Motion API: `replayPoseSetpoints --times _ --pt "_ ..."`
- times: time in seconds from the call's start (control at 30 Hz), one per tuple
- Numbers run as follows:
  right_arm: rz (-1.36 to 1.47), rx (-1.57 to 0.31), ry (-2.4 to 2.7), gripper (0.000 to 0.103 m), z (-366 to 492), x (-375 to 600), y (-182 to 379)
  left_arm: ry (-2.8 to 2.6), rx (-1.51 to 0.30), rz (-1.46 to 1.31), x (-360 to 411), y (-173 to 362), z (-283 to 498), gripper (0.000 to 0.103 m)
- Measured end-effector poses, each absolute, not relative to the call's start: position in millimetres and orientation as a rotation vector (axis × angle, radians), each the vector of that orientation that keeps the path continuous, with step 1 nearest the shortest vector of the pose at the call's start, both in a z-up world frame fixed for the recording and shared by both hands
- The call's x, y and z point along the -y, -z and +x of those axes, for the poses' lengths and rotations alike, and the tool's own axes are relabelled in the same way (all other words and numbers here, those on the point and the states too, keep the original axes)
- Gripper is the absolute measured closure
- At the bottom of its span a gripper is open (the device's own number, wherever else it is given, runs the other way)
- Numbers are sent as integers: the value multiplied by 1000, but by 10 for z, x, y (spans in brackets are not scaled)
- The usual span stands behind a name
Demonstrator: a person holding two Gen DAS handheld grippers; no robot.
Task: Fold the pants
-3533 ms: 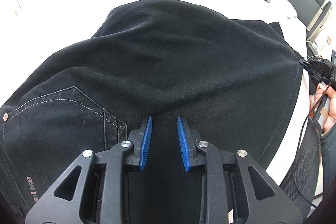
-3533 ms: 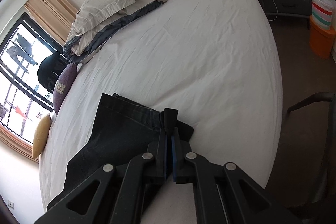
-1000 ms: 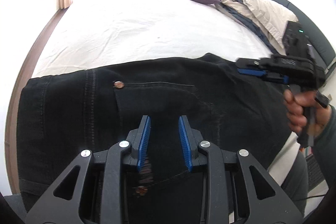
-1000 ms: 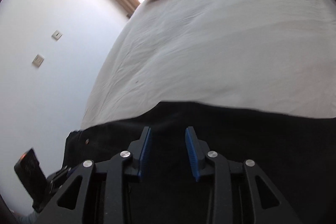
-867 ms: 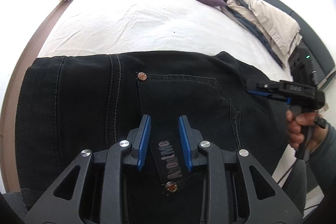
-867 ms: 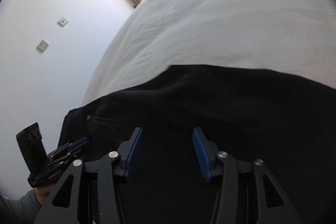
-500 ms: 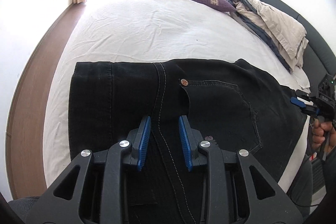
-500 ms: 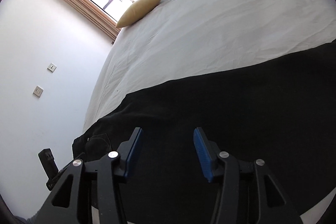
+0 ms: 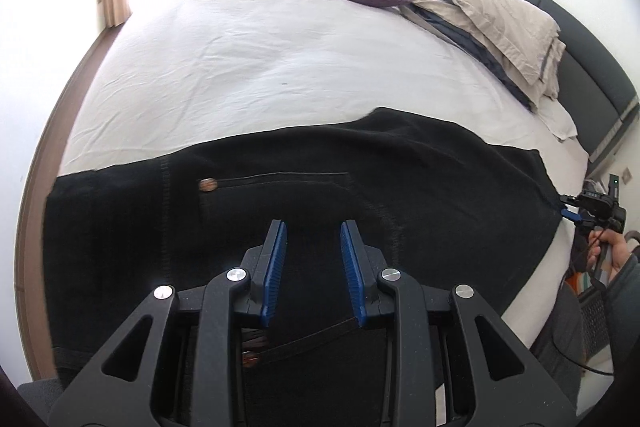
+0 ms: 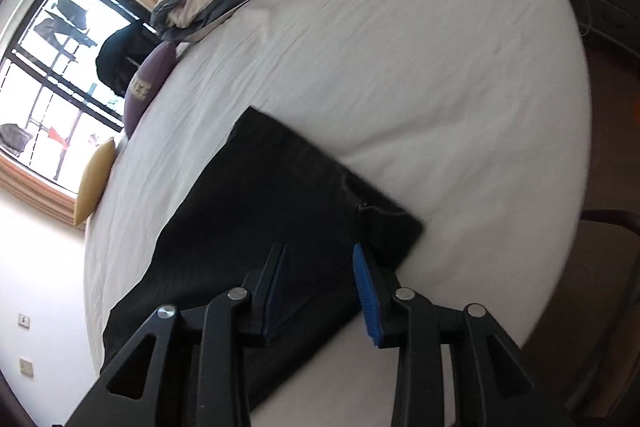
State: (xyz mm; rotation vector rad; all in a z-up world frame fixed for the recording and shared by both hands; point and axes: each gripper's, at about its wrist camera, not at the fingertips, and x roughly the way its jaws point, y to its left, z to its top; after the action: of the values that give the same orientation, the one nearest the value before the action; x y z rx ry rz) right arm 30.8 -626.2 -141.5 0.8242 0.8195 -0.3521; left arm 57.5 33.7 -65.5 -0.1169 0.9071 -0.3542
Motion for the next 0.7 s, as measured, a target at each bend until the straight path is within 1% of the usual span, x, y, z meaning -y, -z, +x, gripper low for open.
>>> replayPoseSetpoints --times 0.03,0.1,0.23,0.33,0.43,0.6,0.67,0.7 --pt "807 -813 373 51 257 6277 1351 383 -914 -106 -188 650 605 76" --pt "805 -801 427 43 139 6358 1291 444 -927 -78 137 638 678 76" --pt "950 -744 361 43 -9 6543 1319 580 -920 -20 862 569 839 76" --pt "1077 -763 363 43 -93 6716 1485 649 -913 22 1334 585 939 76" --pt "1162 -779 331 42 -133 6710 1628 693 -964 36 1734 745 1093 76" --pt "1209 -748 318 43 -53 6761 1690 691 -1068 23 1967 1152 1225 76" --pt "1218 -737 309 43 -15 6779 1682 686 -1071 -9 1961 1235 1259 76" --pt "1229 -730 295 46 14 6782 1686 686 -1074 -16 1956 1264 1269 76"
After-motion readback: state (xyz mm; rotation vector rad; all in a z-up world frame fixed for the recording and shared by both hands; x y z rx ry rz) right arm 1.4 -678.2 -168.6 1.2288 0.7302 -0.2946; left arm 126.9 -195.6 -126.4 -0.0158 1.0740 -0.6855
